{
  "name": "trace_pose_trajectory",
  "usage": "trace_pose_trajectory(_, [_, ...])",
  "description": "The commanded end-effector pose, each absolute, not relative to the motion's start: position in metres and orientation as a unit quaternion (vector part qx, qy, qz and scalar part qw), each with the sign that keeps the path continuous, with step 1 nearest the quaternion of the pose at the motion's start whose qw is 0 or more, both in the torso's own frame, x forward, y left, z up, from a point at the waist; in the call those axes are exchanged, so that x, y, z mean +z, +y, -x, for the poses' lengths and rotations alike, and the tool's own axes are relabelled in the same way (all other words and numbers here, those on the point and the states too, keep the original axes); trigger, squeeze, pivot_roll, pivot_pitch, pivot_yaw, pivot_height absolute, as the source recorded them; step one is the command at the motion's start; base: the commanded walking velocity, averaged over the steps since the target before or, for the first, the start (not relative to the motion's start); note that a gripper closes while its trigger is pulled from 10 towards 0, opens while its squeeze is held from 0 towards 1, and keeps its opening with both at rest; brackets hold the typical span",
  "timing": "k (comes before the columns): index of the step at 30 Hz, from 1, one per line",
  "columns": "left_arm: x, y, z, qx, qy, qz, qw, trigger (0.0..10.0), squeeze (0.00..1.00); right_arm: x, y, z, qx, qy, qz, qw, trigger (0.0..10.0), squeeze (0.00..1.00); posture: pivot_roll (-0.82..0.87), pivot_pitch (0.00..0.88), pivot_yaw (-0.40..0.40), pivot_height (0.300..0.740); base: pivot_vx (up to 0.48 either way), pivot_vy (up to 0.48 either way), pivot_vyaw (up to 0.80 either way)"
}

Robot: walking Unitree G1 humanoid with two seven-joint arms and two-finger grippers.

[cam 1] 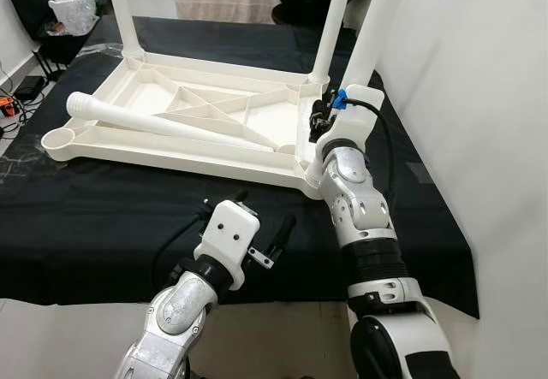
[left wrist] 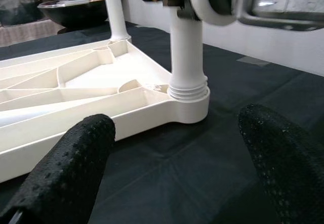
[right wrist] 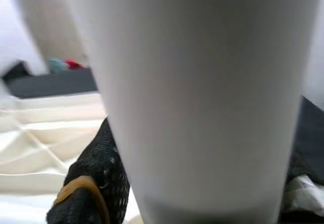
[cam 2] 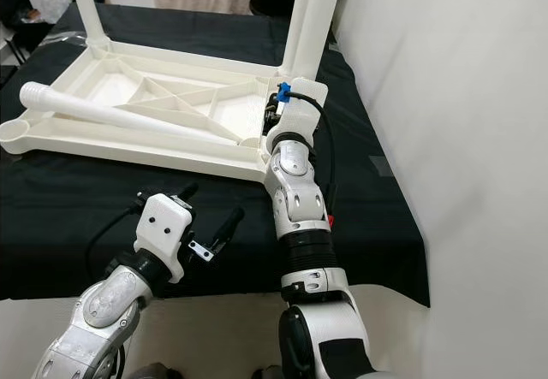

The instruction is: Building children table

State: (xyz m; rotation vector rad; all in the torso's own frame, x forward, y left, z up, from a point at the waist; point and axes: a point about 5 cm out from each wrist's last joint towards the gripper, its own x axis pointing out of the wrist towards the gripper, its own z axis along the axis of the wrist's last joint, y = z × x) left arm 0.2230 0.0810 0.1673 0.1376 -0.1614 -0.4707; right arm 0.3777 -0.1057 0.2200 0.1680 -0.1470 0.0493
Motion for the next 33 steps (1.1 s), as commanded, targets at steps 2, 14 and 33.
trace_pose_trajectory(2, [0.166, 0.08, -0.223, -0.234, -0.079, -0.069, 0.967, 10.0, 0.0, 0.228, -0.095, -0.378, 0.178, -0.084, -0.09, 0.976, 10.0, 0.0, 0.06, 0.069, -0.093, 0.74, 0.0, 0.0, 0.0])
trace_pose_trajectory(14, [0.166, 0.079, -0.222, -0.238, -0.08, -0.068, 0.966, 10.0, 0.0, 0.223, -0.109, -0.342, 0.575, -0.047, -0.103, 0.81, 10.0, 0.0, 0.06, 0.063, -0.094, 0.74, 0.0, 0.0, 0.0])
trace_pose_trajectory(33, [0.166, 0.079, -0.221, -0.237, -0.081, -0.072, 0.965, 10.0, 0.0, 0.212, -0.081, -0.377, 0.444, -0.02, -0.111, 0.889, 0.0, 0.0, 0.08, 0.049, -0.105, 0.74, 0.0, 0.0, 0.0])
